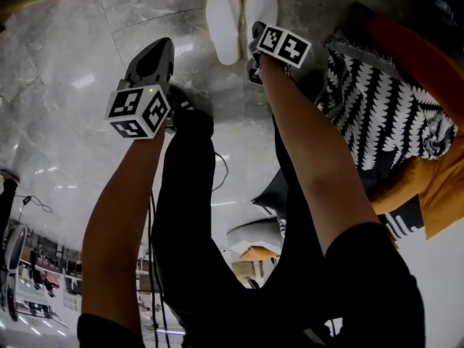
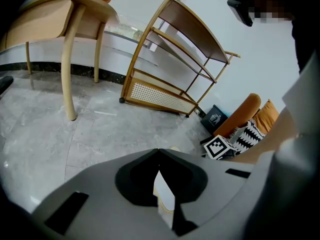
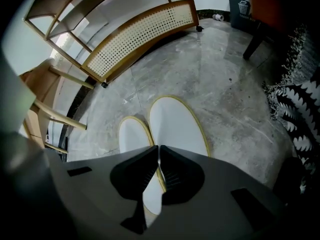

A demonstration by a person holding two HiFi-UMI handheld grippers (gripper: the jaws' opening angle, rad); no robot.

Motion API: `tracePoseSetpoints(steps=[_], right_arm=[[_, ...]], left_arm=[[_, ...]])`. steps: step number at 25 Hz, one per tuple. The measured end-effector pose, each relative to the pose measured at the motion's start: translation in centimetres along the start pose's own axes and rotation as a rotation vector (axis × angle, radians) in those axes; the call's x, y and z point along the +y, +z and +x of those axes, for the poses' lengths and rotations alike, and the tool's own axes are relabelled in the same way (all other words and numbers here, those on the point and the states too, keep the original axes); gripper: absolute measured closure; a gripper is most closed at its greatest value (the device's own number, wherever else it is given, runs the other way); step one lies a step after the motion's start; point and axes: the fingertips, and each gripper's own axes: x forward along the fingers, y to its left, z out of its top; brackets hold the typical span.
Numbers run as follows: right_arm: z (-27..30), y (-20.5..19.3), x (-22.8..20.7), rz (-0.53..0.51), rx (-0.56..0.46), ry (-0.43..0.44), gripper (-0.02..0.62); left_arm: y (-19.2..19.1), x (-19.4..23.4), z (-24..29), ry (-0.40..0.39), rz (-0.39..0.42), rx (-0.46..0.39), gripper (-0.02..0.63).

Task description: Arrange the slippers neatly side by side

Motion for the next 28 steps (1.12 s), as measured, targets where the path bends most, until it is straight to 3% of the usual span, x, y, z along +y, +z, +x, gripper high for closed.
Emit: tracePoseSetpoints(steps=[6,10,12,15,18,21,23,26,28], right_arm=[[0.0,0.1,-0.1,-0.026,0.024,-0.003,0.554],[-0.7,0.2,-0.3,-0.128,0.043,-0.047,0.551],[-1.7,0.6,-0.5,-0.169,0.045,-0.070,0.491],[-4.5,1.3,-0.7,-0.159,0.028,-0.068,0.510],[-8.7,3.1,0.2,-0.152,-0.025,-0.013,0.551],[-13.9,5.7,2.9,-0.107,-0.068,0.122,0.561],[-18.6,6.6,4.2,-0.105,-0.068,0.146,0.561],[-27.1,7.5,6.3,-0.216,-0.059,0.118,0.561],[-32.9,9.2,8.5,-0.302,-0.083,0.122,0.561]], left_arm=[[-0.4,-0.5,-0.3,0.002,-0.004,0.004,0.591],[-0.6,-0.8,-0.5,0.004,0.014,0.023,0.591],[-0.3,-1.1,-0.8,0.007,0.027,0.031,0.590],[0.2,-2.0,-1.7,0.017,0.056,0.055,0.589],[1.5,-3.2,-3.2,0.040,0.081,0.071,0.591],[4.2,-5.3,-5.3,0.064,0.072,0.048,0.591],[6.0,-7.9,-7.6,0.061,0.059,0.035,0.590],[8.3,-13.1,-12.0,0.021,0.078,0.057,0.591],[10.0,-16.3,-14.4,-0.013,0.136,0.084,0.591]])
